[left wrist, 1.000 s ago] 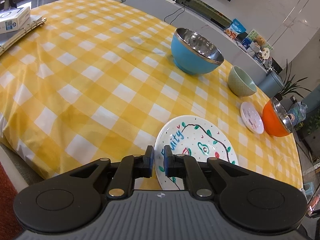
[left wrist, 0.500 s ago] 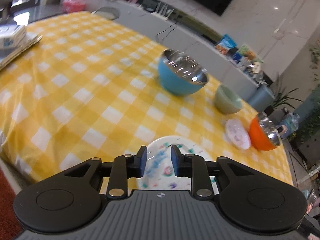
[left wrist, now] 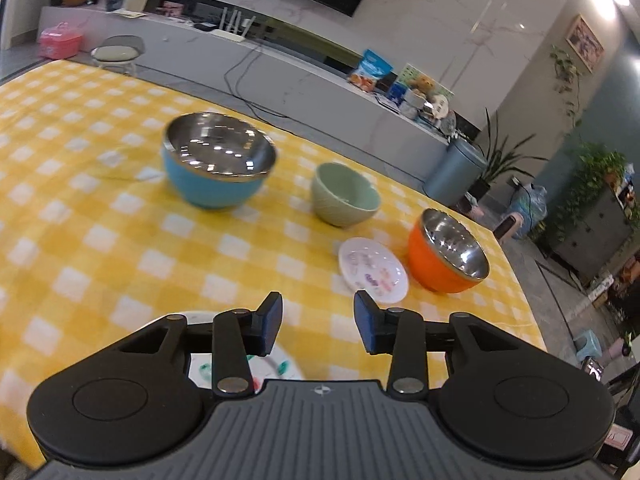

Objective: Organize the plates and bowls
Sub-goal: 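Move both grippers to the small sticker plate and close them on its rim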

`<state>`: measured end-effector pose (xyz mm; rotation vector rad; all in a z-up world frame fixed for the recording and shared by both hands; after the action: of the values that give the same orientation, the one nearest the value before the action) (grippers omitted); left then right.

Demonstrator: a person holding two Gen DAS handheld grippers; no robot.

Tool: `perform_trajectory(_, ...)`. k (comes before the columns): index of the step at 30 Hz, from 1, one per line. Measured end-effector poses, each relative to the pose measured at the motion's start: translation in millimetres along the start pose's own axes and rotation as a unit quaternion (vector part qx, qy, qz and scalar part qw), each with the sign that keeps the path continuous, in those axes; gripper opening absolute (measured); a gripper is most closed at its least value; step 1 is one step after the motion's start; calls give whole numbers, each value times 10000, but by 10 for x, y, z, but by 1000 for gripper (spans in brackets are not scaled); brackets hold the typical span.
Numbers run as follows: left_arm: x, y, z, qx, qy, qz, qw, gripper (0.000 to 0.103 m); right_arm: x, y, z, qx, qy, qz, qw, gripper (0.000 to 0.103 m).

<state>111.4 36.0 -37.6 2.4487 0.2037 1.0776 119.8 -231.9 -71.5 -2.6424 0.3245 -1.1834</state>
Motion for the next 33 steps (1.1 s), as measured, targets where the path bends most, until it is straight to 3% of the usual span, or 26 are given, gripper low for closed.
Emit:
perform_trajectory(15,75,160,841,65,-400,220,9989,47,284,232,721,-265,-235,-127,9993,41)
perform_trajectory(23,77,153,1157,-10,-506,245,9984,47,332,303,960,-129,-300,53,9995,40)
perform_trajectory(33,110,99,1385,-12,-523,225,9984,44,323,214,1128,239,-337,217,9989,32)
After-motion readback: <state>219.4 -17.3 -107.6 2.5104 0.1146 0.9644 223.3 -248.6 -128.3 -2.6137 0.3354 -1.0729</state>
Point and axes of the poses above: each gripper's, at about its wrist camera, not at the fingertips, and z roughly the way its jaws point, y to its right, x to its top, the point moved 4 cm from there along z, roughly the way its jaws point, and after that the axes turned 5 degrees about -x, right-handed, at the moved point
